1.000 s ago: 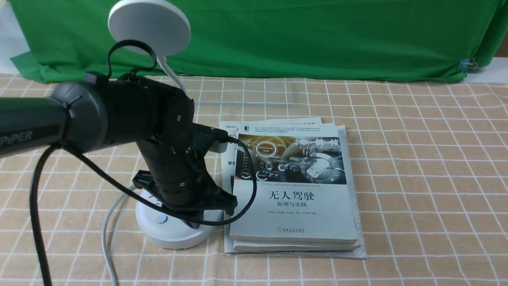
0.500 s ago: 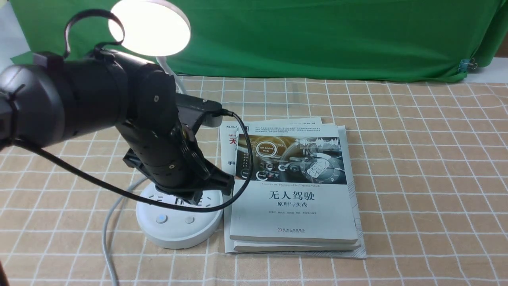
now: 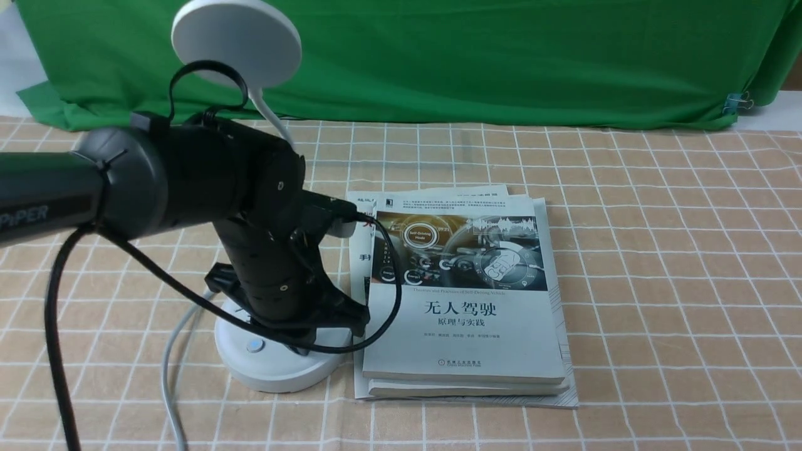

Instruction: Turn off the desk lamp on the light coffee tablecloth by hand.

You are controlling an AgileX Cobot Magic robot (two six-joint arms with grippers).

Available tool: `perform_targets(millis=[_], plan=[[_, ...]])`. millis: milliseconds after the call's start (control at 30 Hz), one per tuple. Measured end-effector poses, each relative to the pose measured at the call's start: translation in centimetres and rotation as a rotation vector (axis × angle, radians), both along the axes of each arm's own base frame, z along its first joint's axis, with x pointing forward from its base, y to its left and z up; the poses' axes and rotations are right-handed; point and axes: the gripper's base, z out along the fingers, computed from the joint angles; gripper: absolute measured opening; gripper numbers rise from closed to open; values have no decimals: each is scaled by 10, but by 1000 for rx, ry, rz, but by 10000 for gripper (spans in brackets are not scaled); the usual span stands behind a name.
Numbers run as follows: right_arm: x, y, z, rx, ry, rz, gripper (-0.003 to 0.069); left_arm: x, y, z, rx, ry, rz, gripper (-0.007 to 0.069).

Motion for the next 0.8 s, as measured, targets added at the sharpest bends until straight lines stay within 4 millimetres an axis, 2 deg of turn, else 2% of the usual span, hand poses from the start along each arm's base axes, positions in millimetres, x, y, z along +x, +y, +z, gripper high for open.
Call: perform_targets(millis=[100,233,367,400,433,500,667,733,767,800], plan=[[0,0,0,0,0,0,243,-8,4,22,-20,-32,14,-5],[0,0,0,0,0,0,243,-28,14,51,-53,-84,18,-5],[0,0,0,0,0,0,243,-67,31,77,-133,-187,39,-5],[0,0,0,0,0,0,243,-70,33,76,-134,-189,40,-5],[0,0,0,0,0,0,243,-89,42,86,-179,-266,47,-5],[0,0,0,0,0,0,243,-108,52,96,-239,-377,54,-5],[0,0,0,0,0,0,243,-161,80,100,-383,-661,69,-5],[0,0,0,0,0,0,243,-180,90,94,-421,-735,73,-5],[0,0,0,0,0,0,243,-181,90,91,-419,-731,73,-5],[0,0,0,0,0,0,243,-193,96,86,-438,-767,74,-5]])
